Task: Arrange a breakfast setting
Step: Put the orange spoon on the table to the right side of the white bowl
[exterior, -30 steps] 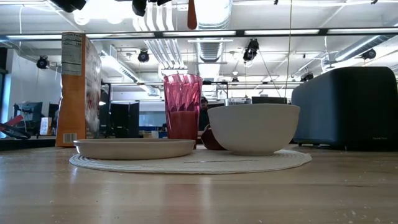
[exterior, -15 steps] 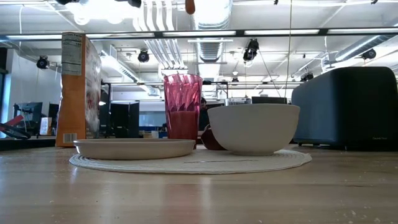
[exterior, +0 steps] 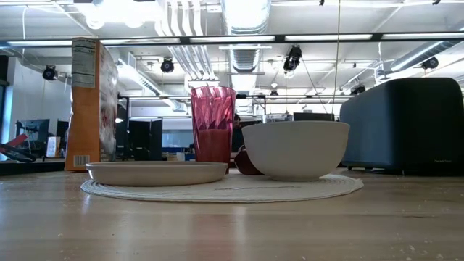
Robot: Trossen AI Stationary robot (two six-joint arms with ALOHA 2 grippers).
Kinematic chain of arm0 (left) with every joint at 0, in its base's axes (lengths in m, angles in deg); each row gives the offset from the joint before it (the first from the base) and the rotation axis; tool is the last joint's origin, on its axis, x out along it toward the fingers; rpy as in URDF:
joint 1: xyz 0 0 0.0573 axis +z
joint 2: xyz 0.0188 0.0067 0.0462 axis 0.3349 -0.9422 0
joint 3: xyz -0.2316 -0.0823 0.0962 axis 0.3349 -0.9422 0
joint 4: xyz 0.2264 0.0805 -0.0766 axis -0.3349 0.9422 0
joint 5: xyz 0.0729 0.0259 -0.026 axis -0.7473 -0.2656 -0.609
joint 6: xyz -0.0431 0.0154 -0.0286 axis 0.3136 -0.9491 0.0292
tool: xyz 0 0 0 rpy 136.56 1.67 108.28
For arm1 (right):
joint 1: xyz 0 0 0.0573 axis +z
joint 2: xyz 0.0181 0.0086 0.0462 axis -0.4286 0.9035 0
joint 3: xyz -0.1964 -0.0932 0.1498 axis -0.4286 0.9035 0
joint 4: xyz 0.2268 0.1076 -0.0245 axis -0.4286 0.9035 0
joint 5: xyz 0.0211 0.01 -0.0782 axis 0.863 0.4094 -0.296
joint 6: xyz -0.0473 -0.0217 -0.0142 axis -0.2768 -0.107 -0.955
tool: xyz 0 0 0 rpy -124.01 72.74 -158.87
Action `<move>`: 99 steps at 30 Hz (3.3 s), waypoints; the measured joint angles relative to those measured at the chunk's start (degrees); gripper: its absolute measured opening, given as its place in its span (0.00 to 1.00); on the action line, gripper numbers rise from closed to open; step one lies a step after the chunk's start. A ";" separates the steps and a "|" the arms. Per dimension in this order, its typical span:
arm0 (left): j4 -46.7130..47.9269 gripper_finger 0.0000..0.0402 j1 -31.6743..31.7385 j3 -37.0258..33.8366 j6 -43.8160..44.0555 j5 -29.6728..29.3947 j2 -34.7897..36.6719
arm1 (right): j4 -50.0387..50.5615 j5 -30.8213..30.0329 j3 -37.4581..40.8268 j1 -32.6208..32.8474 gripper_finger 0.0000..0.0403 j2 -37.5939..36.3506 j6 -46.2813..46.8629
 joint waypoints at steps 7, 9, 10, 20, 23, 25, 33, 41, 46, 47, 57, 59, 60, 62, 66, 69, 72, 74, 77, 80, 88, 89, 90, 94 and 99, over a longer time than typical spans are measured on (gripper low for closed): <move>-0.38 0.00 0.76 -0.02 0.46 20.31 0.56 | -8.99 16.58 0.00 0.00 0.33 1.47 -4.98; -0.90 0.00 0.93 -0.02 0.46 19.07 0.01 | -13.40 20.19 0.00 0.00 0.32 2.46 -4.92; -0.92 0.00 1.00 -0.02 0.46 18.61 -0.34 | -14.85 21.06 0.00 0.00 0.32 3.07 -4.61; -2.14 0.00 4.96 1.00 1.60 19.33 -2.47 | -22.70 27.02 0.00 0.00 0.35 10.62 -2.29; -2.33 0.00 6.34 1.33 3.78 23.45 -3.22 | -23.23 27.05 0.00 0.00 0.35 11.63 -2.62; -2.09 0.00 6.72 1.45 4.30 25.11 -4.04 | -24.72 27.59 0.00 -0.02 0.35 11.88 -2.40; -1.97 0.00 7.95 3.34 4.29 25.63 -8.20 | -28.48 32.47 -0.04 0.13 0.32 11.99 0.30; -1.69 0.00 8.21 7.09 4.64 28.82 -10.88 | -28.34 32.84 -0.11 0.66 0.31 11.71 0.55; -1.44 0.00 8.22 8.44 5.04 28.84 -11.70 | -28.49 32.43 -0.17 0.63 0.32 11.68 0.69; -1.44 0.00 8.07 8.55 5.19 28.84 -11.92 | -28.37 32.43 -0.17 0.61 0.32 11.68 0.85; -1.90 0.00 8.67 9.58 5.78 28.54 -12.59 | -28.75 31.97 -0.17 0.59 0.30 11.83 1.03; -1.38 0.00 9.02 10.08 5.80 28.54 -12.58 | -28.80 31.95 -0.17 0.59 0.30 11.81 1.15; -1.25 0.00 9.13 10.22 5.78 28.56 -12.60 | -28.75 31.91 -0.17 0.58 0.30 11.81 1.31; -1.20 0.00 9.43 10.46 5.59 28.57 -12.60 | -28.72 31.90 -0.17 0.57 0.29 11.81 1.38; -1.08 0.00 9.96 11.67 5.45 28.58 -12.62 | -28.80 31.88 -0.17 0.59 0.28 11.81 1.38; -0.89 0.00 10.28 12.42 5.39 28.58 -12.62 | -28.96 31.88 -0.22 0.59 0.26 11.81 2.08; 0.44 0.00 10.42 12.60 5.31 28.58 -12.62 | -28.68 31.86 -0.20 0.59 0.26 11.54 4.24; 1.64 0.00 10.42 12.68 5.37 28.58 -12.62 | -28.01 31.90 -0.17 0.59 0.27 11.17 5.11; 1.78 0.00 10.31 12.36 6.01 28.50 -12.62 | -26.61 30.81 -0.13 0.62 0.30 10.37 5.07; 2.49 0.00 10.31 12.17 5.97 28.26 -12.62 | -24.98 28.92 -0.01 0.68 0.32 9.18 5.09; 1.42 0.00 10.65 12.28 4.75 27.25 -11.84 | -18.49 26.81 0.23 0.92 0.34 6.01 5.73; 1.75 0.00 10.77 12.28 4.78 27.25 -11.84 | -18.64 26.69 0.20 0.99 0.34 5.97 5.71; 1.78 0.00 10.90 12.28 4.85 27.27 -11.84 | -18.58 26.49 0.22 1.06 0.34 5.96 5.62; 2.32 0.00 10.97 12.28 5.14 27.42 -11.79 | -18.79 26.04 0.17 1.11 0.34 6.71 5.18; 2.24 0.00 10.99 12.26 5.08 27.71 -11.96 | -19.32 25.96 0.17 1.11 0.34 7.07 3.89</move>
